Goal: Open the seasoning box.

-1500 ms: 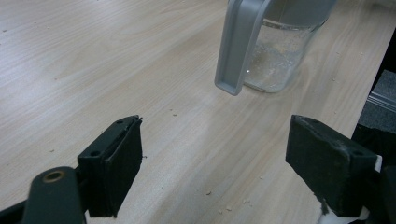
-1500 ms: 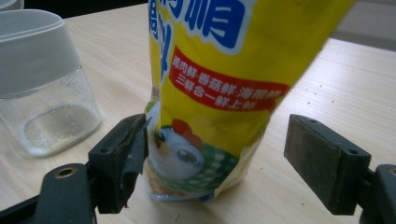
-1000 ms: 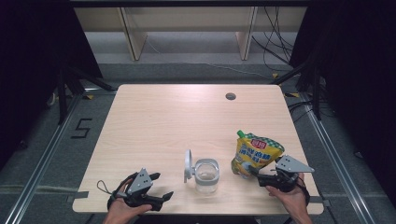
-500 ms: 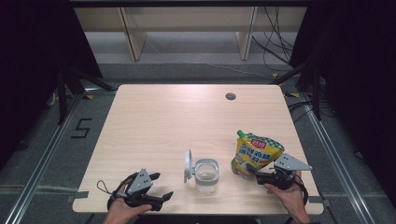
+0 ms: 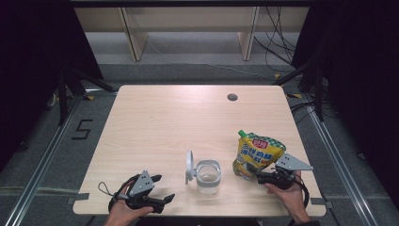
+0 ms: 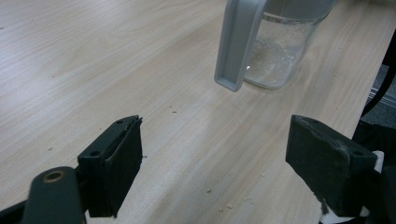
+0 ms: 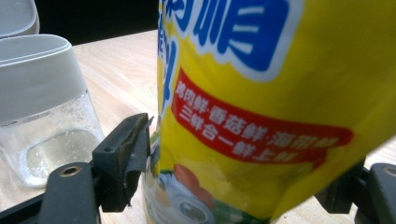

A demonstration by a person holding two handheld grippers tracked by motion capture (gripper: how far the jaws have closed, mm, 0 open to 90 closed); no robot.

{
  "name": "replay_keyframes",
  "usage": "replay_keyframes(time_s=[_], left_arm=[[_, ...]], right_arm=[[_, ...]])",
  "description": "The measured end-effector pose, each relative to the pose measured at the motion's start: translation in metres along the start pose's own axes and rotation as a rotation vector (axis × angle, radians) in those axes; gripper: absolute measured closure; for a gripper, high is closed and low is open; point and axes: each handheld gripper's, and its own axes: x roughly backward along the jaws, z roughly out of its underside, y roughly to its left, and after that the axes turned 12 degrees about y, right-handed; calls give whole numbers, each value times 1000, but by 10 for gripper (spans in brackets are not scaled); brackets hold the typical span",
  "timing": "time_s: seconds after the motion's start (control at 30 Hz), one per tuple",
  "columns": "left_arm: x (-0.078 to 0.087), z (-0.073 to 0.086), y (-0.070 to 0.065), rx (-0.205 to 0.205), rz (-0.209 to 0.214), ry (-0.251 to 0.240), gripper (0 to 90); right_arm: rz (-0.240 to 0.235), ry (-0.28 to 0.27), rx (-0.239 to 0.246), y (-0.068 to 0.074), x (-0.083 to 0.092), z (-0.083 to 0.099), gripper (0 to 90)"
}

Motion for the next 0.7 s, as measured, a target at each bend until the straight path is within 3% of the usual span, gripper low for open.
replay_keyframes(time_s=[0.03,0.07,0.23,0.33,0.37,0.4,0.43,0.47,0.53,0.57,0.67,0.7], left_arm=[[0,0,0,0,0,0,181],[0,0,0,0,0,0,181],[-1,0,-1,3,7,-12,181],[0,0,-1,2,3,-3,181],[-1,0,-1,3,5,-6,181],[-1,0,-1,4,10,-8,181],[-1,0,-1,5,10,-8,181],[-1,0,-1,4,10,-8,181],[-1,0,-1,4,12,-7,181],[-1,0,0,-2,10,3,181],[-1,0,-1,4,10,-7,182],[-1,0,-1,5,11,-8,182]], right_arm=[[25,-19,31,-2,-2,1,248],[-8,1,9,-2,-1,1,248],[-16,-8,-5,-1,-3,2,252],[-16,0,3,0,-5,2,260],[5,-22,27,-1,-7,1,263],[-25,9,24,-1,-6,1,264],[-16,0,33,-1,-7,1,265],[-13,1,13,1,-9,2,268],[-30,5,42,-1,-11,1,271],[-12,-8,30,-1,-12,2,271],[-31,-13,11,-1,-15,2,268],[-27,-9,26,-2,-16,2,269]])
